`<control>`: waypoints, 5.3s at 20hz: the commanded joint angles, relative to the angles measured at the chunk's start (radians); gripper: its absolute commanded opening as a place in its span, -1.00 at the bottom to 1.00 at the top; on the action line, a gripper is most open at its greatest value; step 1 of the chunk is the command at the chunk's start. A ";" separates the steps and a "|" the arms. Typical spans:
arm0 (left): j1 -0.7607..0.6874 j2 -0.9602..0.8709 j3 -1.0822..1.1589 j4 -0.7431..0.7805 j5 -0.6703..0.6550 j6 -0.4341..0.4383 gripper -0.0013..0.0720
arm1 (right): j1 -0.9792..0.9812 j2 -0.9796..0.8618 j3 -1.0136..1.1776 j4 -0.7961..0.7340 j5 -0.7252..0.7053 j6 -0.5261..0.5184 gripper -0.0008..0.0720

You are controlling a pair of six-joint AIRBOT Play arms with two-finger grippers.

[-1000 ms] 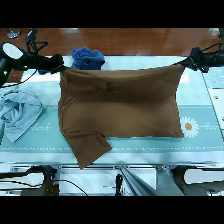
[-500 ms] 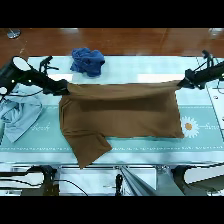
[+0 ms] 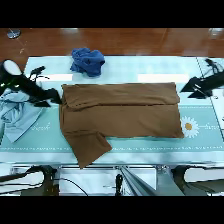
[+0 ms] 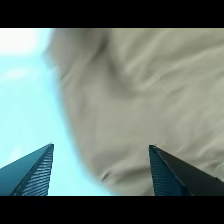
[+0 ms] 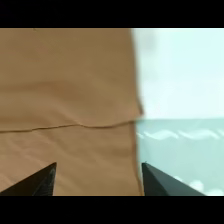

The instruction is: Fold the shirts.

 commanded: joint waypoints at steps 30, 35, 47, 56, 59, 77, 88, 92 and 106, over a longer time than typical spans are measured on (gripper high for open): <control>-0.204 0.483 -0.867 -0.531 0.417 0.060 -0.91 | -0.327 0.351 -0.731 -0.038 -0.079 0.003 0.72; -0.204 0.483 -0.867 -0.531 0.417 0.060 -0.91 | -0.179 0.243 -0.731 0.076 -0.147 -0.062 0.72; -0.087 0.481 -0.600 -0.521 0.388 0.060 -0.91 | -0.124 0.227 -0.556 0.266 -0.105 -0.158 -0.90; -0.071 0.017 -0.187 -0.520 0.426 0.085 -0.91 | -0.028 0.131 -0.367 0.428 -0.269 -0.144 -0.90; -0.068 -0.119 -0.014 -0.519 0.405 0.062 -0.91 | 0.010 0.053 -0.262 0.431 -0.303 -0.111 -0.91; 0.141 -0.103 0.291 -0.182 0.155 -0.088 0.95 | -0.140 -0.186 -0.035 0.339 -0.246 -0.092 0.72; -0.238 0.182 0.012 -0.188 0.460 -0.091 0.95 | 0.098 -0.285 -0.034 0.385 -0.193 -0.141 -0.34; -0.266 0.175 0.012 -0.188 0.454 -0.063 -0.88 | 0.090 -0.215 -0.034 0.339 -0.115 -0.137 -0.90; -0.706 -0.133 0.164 -0.258 0.460 -0.026 -0.91 | 0.072 0.881 -0.486 0.161 0.000 0.034 -0.91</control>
